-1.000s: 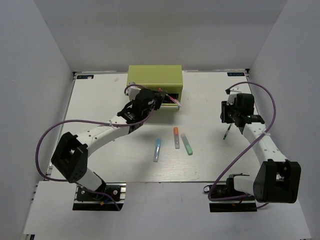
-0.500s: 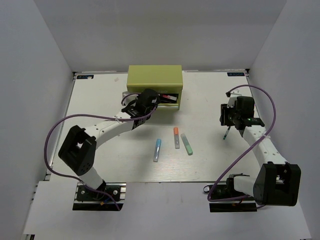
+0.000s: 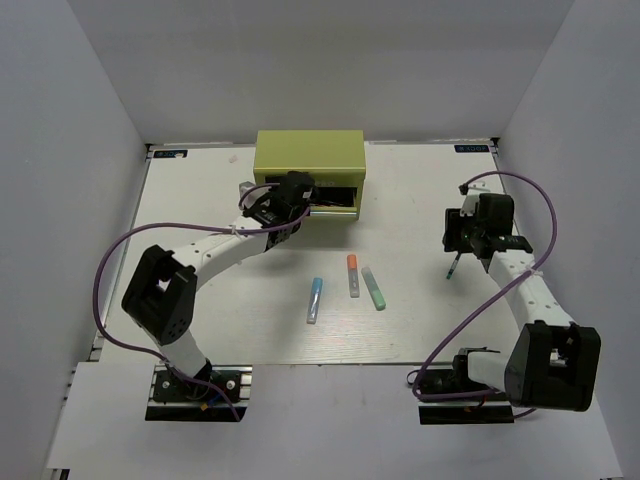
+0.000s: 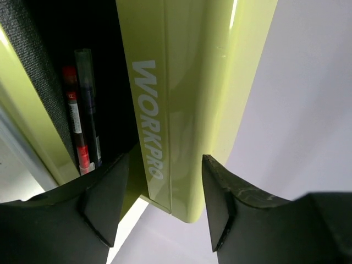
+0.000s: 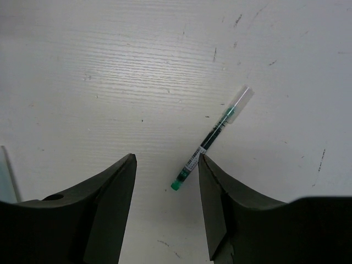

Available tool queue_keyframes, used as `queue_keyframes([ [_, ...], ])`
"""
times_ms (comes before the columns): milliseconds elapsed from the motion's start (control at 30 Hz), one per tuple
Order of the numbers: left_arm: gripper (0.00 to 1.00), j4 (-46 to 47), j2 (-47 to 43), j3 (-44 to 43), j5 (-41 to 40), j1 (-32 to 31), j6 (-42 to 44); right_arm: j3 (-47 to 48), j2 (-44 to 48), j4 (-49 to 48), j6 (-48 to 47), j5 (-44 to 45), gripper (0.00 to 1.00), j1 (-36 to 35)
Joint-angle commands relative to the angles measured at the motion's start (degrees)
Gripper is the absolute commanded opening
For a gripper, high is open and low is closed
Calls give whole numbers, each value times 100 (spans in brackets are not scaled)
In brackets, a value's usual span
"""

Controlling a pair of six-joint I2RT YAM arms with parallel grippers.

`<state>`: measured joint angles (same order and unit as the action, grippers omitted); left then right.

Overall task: Sort the stationery into containers
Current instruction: Place the stationery into the container, then grab a piece of stationery with the right arm

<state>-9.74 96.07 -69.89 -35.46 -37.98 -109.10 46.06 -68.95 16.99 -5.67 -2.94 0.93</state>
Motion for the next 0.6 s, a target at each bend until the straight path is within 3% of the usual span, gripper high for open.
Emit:
queue_keyframes([
  [0, 66, -73, -369, 71, -111, 10, -33, 34, -119, 164, 250, 57, 55, 118],
  [67, 66, 155, -501, 159, -40, 10, 125, 52, -242, 207, 286, 100, 55, 188],
  [167, 64, 358, -773, 212, 109, -96, 1054, 78, -400, 225, 347, 180, 52, 285],
  [233, 59, 411, -914, 81, 556, -149, 2336, 104, -548, 278, 339, 232, 51, 329],
  [300, 57, -243, -976, -383, 1004, -149, 3650, 113, -680, 287, 356, 259, 51, 355],
  [400, 55, -1292, -1063, -746, 1409, -210, 4649, 52, -874, 217, 382, 548, 49, 355],
  [567, 68, -1031, -2047, 711, 1972, -210, 5775, -1, -1426, -74, 374, 689, 48, 347],
])
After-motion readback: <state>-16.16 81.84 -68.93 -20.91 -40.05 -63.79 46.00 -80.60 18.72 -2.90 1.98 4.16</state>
